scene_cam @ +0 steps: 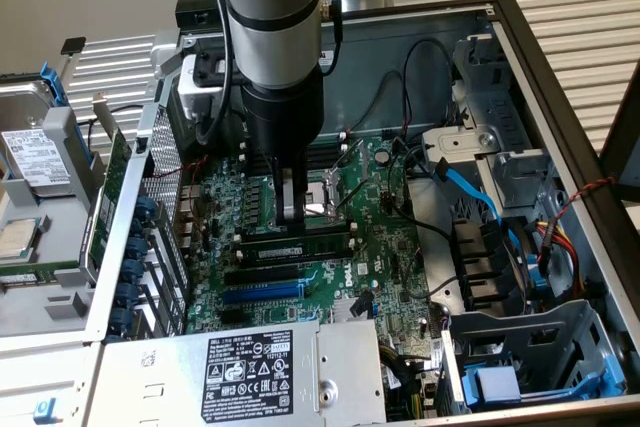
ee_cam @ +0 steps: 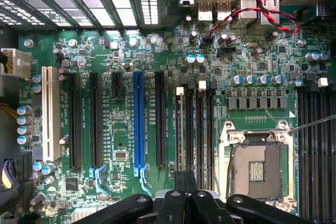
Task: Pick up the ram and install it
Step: 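Press down the ram until it locks into place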
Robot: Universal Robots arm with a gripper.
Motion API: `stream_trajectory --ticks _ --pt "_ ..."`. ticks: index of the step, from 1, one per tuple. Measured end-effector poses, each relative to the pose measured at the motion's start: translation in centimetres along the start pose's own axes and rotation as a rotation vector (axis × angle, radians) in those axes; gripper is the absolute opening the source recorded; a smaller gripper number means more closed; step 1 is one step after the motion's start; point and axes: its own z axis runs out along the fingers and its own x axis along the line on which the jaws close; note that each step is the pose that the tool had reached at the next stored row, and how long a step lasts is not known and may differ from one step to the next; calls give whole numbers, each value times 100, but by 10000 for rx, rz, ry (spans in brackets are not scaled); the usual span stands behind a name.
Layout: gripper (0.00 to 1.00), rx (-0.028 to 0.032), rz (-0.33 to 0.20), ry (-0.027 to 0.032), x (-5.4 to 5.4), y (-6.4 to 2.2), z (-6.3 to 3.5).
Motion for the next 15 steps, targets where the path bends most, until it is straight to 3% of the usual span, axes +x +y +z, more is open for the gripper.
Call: stream_trajectory --ticks 3,15 --pt "10 3 65 -1 0 0 0" --pt "10 94 2079 -16 1 0 17"
